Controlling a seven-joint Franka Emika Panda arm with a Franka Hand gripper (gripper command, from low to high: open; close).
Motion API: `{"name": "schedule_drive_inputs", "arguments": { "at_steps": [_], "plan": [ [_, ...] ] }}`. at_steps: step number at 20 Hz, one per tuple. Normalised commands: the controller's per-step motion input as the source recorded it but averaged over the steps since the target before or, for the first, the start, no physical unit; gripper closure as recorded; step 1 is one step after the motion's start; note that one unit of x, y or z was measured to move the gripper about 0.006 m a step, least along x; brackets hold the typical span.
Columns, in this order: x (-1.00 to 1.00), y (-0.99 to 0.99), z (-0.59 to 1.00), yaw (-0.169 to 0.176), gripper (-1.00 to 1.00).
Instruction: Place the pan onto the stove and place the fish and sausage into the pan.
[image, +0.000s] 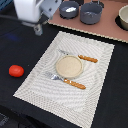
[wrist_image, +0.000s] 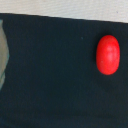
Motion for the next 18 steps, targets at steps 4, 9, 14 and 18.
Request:
{"name": "schedule_drive_inputs", "arguments": {
  "at_steps": [4, 9, 14, 18],
  "plan": [
    [-0.64, -0.73, -0.8, 0.0, -1.0],
    [-0.75, -0.37, -0.72, 0.0, -1.0],
    [-0.74, -0.03, -0.56, 0.0, -1.0],
    [-0.68, 0.01, -0.49, 0.0, -1.0]
  ]
}}
